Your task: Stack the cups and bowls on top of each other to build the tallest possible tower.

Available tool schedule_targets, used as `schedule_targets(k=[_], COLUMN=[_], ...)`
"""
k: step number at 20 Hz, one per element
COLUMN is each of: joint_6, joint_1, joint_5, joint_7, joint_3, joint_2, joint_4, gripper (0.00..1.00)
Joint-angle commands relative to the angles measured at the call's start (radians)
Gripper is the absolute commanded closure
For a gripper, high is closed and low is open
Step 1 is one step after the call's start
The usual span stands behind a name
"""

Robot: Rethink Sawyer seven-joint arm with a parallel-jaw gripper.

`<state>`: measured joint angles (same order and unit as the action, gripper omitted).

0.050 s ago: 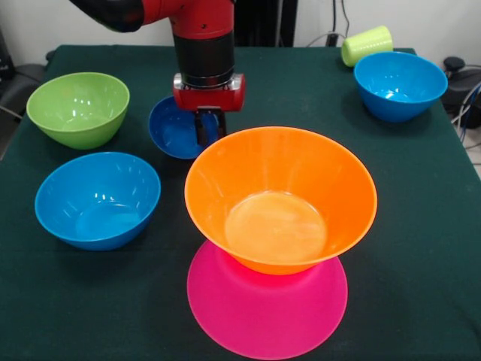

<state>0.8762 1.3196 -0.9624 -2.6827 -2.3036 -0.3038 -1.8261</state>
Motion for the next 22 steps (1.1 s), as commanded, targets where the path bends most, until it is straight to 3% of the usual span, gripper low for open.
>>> schedule_targets(k=[1, 9, 14, 22], joint_6=[-0.011, 0.099, 0.171, 0.27], joint_1=[-0.036, -0.033, -0.037, -0.058], joint_5=[-0.002, -0.062, -0.148, -0.311], joint_7=[0.112, -0.015, -0.059, -0.053], joint_3=[-0.129, -0.084, -0.009, 0.075], joint_2=[-0.045, 0.082, 0.176, 0.239], joint_4=[0.048, -0.116, -0.208, -0.236], gripper=[1.0, 1.0, 1.0, 1.0])
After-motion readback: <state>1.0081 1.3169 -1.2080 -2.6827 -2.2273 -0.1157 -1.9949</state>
